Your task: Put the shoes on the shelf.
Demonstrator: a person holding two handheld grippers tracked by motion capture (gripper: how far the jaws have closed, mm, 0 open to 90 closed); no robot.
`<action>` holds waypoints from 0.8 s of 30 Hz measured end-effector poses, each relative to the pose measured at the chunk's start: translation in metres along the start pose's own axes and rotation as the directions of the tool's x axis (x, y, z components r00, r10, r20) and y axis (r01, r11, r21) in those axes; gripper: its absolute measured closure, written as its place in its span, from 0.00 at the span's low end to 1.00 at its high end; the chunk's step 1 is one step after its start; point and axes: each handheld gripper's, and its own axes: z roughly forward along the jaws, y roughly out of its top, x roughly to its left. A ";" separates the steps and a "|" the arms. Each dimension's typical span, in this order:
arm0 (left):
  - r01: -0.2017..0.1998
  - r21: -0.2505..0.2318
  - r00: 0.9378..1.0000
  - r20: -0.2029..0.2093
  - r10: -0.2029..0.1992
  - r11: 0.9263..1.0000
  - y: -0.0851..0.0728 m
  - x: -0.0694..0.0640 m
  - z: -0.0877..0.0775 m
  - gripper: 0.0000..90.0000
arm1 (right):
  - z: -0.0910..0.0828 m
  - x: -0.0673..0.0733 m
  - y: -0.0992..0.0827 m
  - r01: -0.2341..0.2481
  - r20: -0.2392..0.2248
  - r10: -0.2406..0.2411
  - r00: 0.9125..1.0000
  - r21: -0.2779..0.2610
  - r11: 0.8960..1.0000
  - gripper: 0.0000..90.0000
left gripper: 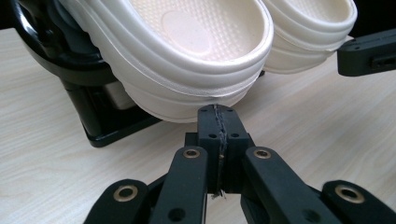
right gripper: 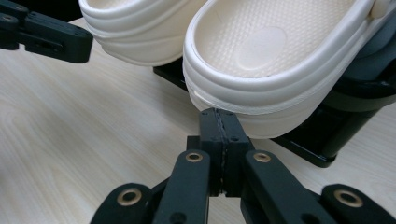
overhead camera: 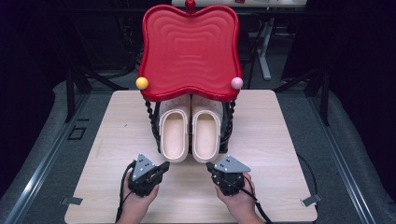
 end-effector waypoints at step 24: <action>0.033 -0.041 0.998 -0.058 -0.035 0.999 0.034 0.031 0.018 1.00 | 0.009 -0.025 0.026 0.004 0.088 -0.002 0.996 -0.017 1.000 1.00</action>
